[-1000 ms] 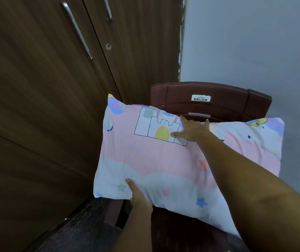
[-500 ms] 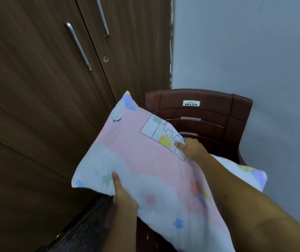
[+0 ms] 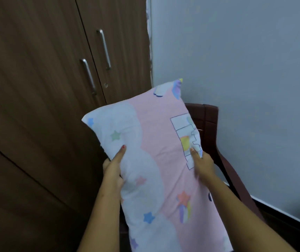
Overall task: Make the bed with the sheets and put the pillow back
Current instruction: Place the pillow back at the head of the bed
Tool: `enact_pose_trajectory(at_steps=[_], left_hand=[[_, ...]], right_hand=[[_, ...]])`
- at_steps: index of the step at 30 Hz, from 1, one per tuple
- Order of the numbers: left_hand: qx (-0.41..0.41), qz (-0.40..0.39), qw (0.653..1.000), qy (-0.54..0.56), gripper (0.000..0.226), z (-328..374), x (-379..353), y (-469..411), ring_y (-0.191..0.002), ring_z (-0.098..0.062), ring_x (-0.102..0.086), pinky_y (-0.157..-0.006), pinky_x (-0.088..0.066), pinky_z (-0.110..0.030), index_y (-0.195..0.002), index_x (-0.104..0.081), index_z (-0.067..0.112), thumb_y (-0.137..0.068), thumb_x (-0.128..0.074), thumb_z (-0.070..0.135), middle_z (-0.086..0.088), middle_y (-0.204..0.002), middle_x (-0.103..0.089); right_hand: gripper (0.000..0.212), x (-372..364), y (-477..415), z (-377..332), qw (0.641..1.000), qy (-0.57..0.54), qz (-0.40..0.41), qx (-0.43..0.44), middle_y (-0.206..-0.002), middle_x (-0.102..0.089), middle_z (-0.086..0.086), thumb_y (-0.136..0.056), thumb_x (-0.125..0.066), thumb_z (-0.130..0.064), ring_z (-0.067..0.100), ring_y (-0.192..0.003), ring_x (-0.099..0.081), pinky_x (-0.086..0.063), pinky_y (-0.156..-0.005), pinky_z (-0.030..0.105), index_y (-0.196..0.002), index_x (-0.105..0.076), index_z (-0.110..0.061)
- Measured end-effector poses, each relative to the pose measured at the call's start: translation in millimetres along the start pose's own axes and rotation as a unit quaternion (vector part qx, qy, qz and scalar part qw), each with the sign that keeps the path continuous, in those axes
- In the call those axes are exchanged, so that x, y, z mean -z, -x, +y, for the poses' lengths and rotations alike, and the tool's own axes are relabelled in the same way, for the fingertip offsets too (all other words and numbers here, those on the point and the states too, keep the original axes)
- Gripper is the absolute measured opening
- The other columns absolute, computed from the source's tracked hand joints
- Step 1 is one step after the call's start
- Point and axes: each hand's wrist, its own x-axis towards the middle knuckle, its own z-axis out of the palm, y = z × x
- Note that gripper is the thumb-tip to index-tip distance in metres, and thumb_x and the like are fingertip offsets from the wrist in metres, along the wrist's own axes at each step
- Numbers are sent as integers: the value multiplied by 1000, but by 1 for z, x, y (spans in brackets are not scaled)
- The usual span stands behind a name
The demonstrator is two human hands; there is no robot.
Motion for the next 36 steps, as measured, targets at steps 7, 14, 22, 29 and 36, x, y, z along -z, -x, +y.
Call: enact_pose_trajectory(at_steps=[7,14,22,29,36], left_hand=[[-55,-242,950,-189,88,15,-5,45,-104,-20,-62,-84,-55,-40,-130,-43,26,-57,-83,-1,-1,-117,-62],[-50,-350,899,-258,93,-43,-50,102,-103,-14,-58,-81,-51,-30,-135,-31,30,-63,-83,2,6,-117,-56],[-44,-398,884,-241,70,-147,-118,190,-109,-23,-57,-97,-47,-43,-134,-36,21,-77,-77,17,-2,-123,-55],[-36,-449,860,-240,44,-231,-167,294,-95,-22,-55,-73,-46,-26,-131,-43,6,-91,-59,8,-10,-112,-56],[-30,-585,761,-277,33,-306,-209,415,-85,-12,-59,-66,-47,-24,-122,-49,22,-92,-59,13,2,-103,-61]], right_hand=[[16,57,90,-11,983,-165,65,-38,-87,-62,-2,-94,-56,-32,13,-78,-57,-43,-72,27,-84,-61,-22],[25,167,155,2,951,-217,213,-57,-85,-68,2,-88,-62,-39,20,-80,-63,-49,-73,29,-88,-67,-14],[22,299,245,35,911,-260,314,-63,-88,-73,4,-79,-75,-32,22,-81,-69,-55,-75,32,-90,-71,-13],[53,389,332,119,891,-303,266,-207,-95,-73,14,-69,-83,-31,26,-79,-71,-58,-66,35,-113,-65,-8],[56,430,417,207,837,-374,268,-296,-108,-68,2,-73,-72,-49,23,-95,-65,-53,-85,39,-120,-57,-22]])
